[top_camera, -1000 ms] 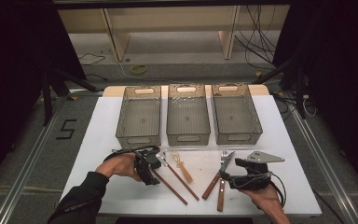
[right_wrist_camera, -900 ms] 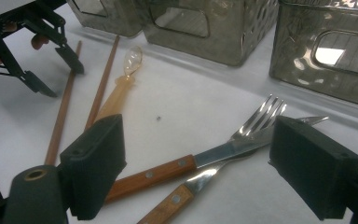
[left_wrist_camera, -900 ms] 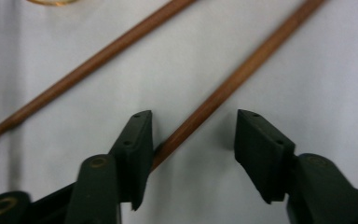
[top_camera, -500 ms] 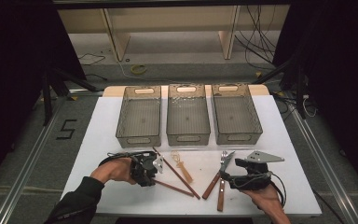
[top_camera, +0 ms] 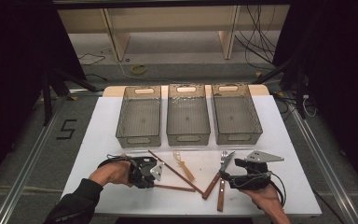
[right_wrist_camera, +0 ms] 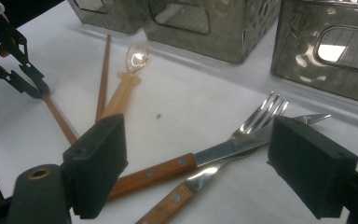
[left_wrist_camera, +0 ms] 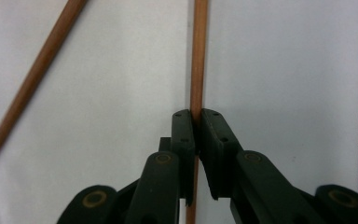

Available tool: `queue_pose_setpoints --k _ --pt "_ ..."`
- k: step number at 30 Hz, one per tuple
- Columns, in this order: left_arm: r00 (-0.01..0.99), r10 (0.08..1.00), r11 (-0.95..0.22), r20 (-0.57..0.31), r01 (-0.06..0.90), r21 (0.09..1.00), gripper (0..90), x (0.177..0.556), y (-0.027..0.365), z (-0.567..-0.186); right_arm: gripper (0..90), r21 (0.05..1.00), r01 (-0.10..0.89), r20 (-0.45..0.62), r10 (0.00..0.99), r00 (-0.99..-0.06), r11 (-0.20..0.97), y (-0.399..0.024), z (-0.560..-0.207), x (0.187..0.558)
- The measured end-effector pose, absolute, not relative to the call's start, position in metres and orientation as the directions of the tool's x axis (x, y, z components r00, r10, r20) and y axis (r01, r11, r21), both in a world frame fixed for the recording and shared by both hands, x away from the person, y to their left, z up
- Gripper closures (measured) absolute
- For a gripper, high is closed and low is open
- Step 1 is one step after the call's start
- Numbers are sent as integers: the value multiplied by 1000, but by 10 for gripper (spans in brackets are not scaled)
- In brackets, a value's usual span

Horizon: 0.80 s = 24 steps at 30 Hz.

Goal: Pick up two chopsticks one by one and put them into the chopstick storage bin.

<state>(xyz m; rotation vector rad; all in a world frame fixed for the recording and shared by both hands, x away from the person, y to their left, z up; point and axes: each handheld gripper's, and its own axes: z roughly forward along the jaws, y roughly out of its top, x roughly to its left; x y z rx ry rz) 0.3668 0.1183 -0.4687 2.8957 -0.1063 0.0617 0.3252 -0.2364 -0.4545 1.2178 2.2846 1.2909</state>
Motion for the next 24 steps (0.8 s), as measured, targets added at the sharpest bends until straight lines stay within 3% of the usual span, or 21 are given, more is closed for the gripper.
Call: queue_pose_setpoints --k 16,24 --pt "995 -77 -960 61 -90 265 845 359 122 -467 212 794 554 189 763 -619 252 -236 -455 326" --pt "996 -27 -946 90 -54 319 845 362 131 -451 213 795 554 192 764 -615 246 -237 -455 326"
